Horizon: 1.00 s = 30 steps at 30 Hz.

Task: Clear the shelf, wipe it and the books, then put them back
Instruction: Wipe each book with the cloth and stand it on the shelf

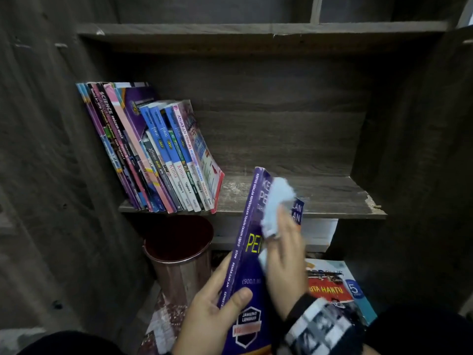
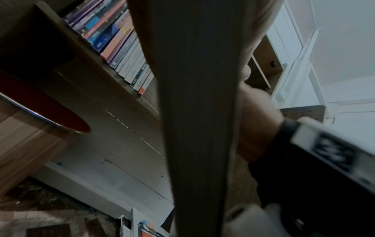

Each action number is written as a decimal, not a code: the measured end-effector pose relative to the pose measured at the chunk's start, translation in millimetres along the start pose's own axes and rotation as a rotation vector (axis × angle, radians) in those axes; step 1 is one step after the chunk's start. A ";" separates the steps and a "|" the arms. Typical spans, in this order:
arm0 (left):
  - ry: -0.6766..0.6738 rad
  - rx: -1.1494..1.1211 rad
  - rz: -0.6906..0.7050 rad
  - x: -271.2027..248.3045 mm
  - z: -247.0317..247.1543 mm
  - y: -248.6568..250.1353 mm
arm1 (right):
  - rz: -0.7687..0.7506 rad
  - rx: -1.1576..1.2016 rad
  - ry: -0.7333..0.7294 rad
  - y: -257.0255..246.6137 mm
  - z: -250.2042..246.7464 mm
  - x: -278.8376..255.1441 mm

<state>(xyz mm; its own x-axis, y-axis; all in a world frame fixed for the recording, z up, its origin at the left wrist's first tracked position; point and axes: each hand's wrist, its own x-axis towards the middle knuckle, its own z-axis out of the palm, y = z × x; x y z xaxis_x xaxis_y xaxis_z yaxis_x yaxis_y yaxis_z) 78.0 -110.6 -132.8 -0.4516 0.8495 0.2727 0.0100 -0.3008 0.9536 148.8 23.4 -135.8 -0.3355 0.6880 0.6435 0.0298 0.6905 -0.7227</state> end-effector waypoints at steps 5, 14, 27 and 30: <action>0.027 0.003 -0.005 2.0 -2.6 3.4 | -0.219 -0.102 -0.036 1.4 3.5 3.2; 0.030 0.042 0.020 6.5 -8.9 6.1 | 0.073 -0.035 -0.032 1.4 11.9 -10.8; 0.144 -0.060 0.016 8.9 -7.9 7.2 | 0.304 -0.058 -0.044 10.4 4.1 -1.0; 0.242 -0.014 0.147 16.8 -15.0 8.1 | -0.053 -0.144 -0.278 -24.8 20.7 -47.6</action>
<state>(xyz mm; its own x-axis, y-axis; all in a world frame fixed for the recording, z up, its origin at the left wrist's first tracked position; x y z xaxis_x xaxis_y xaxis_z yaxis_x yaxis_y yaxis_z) 57.1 -105.3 -122.5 -0.6463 0.6687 0.3676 0.0794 -0.4202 0.9039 144.6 -31.1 -153.7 -0.5840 0.5767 0.5713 0.1318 0.7618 -0.6343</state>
